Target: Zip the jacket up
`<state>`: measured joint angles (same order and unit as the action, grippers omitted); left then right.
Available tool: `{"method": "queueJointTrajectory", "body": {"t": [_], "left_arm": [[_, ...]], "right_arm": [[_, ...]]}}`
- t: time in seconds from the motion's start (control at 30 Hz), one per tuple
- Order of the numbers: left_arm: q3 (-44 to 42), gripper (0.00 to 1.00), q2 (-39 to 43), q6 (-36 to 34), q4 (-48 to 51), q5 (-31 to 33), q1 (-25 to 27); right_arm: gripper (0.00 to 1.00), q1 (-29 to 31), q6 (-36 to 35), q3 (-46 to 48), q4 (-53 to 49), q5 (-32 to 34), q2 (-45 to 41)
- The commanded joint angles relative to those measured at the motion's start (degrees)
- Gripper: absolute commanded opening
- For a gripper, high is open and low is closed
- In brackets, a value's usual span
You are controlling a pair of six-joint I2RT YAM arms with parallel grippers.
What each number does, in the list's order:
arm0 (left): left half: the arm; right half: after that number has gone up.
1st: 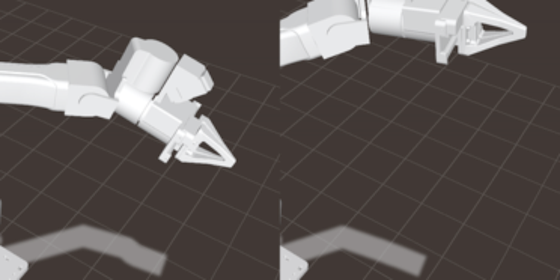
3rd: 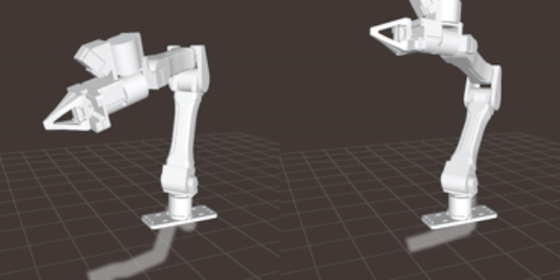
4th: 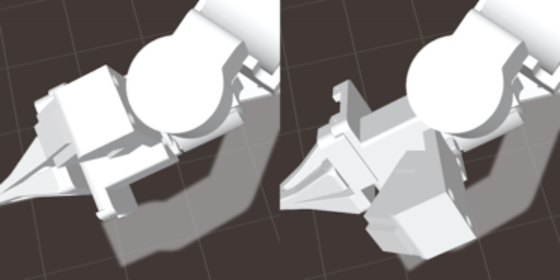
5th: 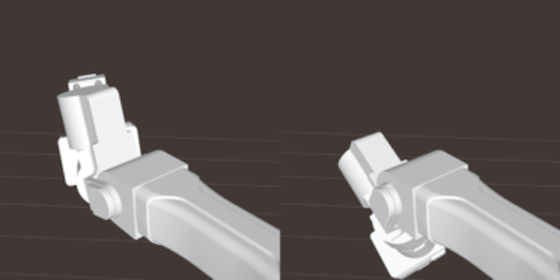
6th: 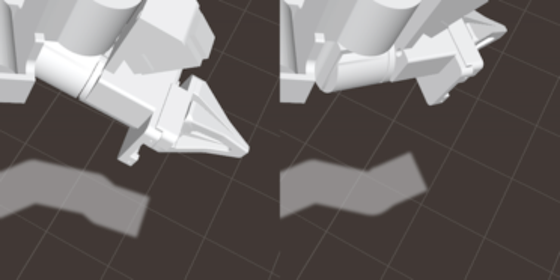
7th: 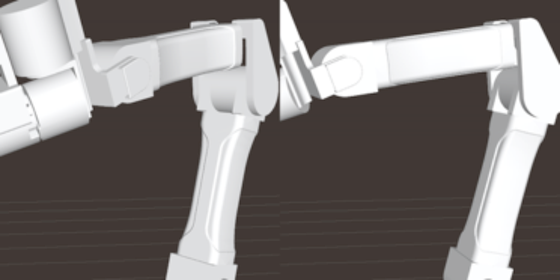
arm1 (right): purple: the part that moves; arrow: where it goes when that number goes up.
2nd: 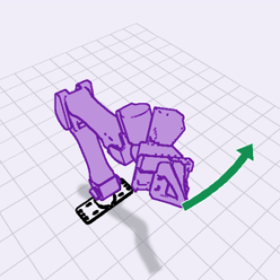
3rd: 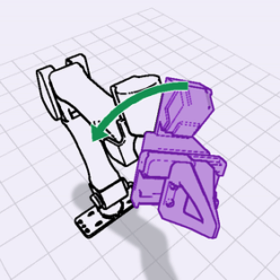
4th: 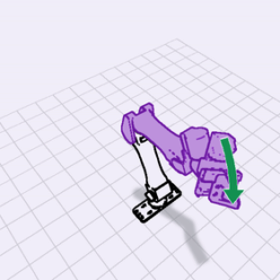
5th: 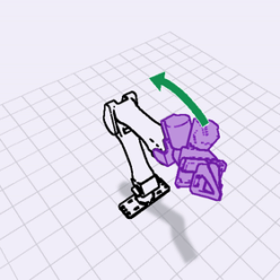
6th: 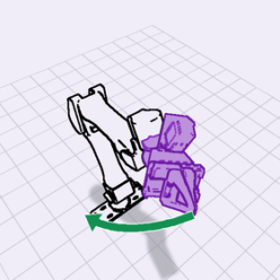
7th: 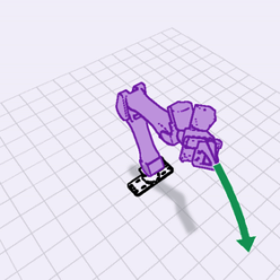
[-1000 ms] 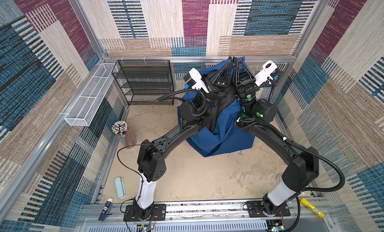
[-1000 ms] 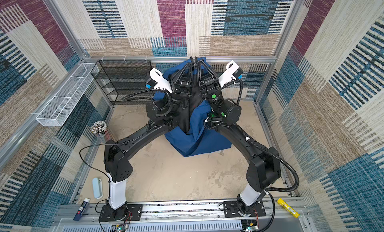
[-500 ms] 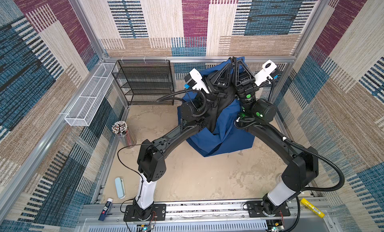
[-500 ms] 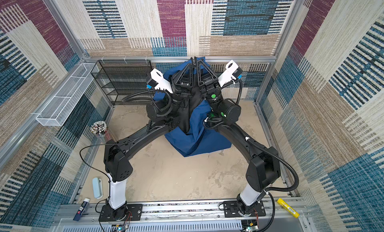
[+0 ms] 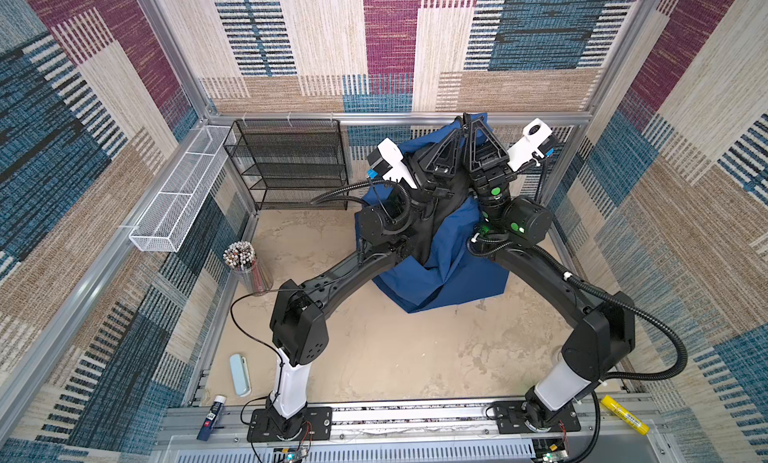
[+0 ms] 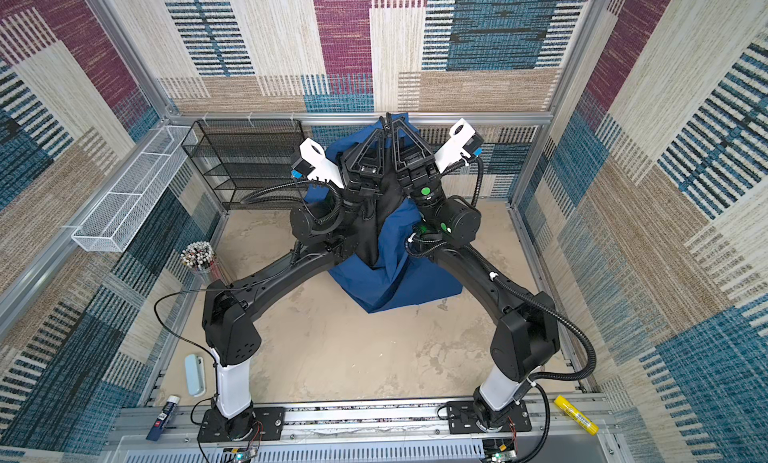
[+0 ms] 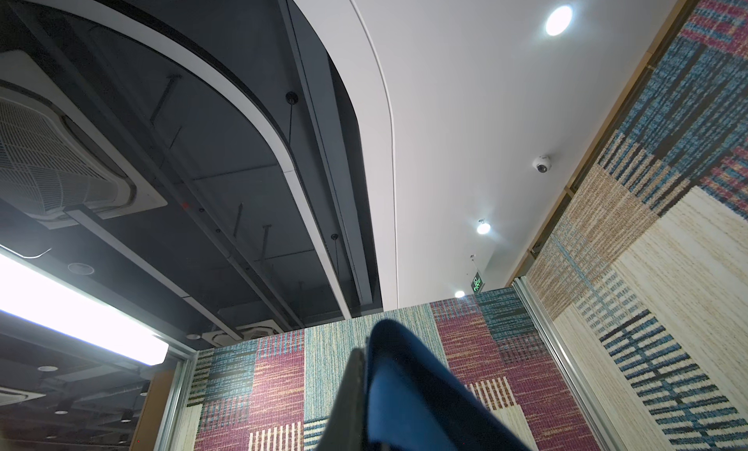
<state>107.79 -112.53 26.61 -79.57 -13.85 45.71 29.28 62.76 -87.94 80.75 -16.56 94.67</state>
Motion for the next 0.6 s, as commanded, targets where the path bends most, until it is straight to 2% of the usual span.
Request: {"method": "queueJointTrajectory", "body": {"t": [0.0, 0.4, 0.57], "left_arm": [[-1.0, 0.0, 0.9, -1.9, -1.1, -2.0, 0.0], [-4.7, 0.0, 3.7, -5.9, 3.1, -6.8, -0.6], [-6.8, 0.0, 4.3, -5.4, 3.8, -7.5, -0.7]], "right_arm": [[0.0, 0.1, 0.5, -0.5, 24.6, -0.1, -0.3], [0.0, -0.3, -0.8, 2.6, 21.1, 1.2, -3.1], [0.0, -0.8, -0.2, -0.2, 20.8, 1.3, -1.5]]}}
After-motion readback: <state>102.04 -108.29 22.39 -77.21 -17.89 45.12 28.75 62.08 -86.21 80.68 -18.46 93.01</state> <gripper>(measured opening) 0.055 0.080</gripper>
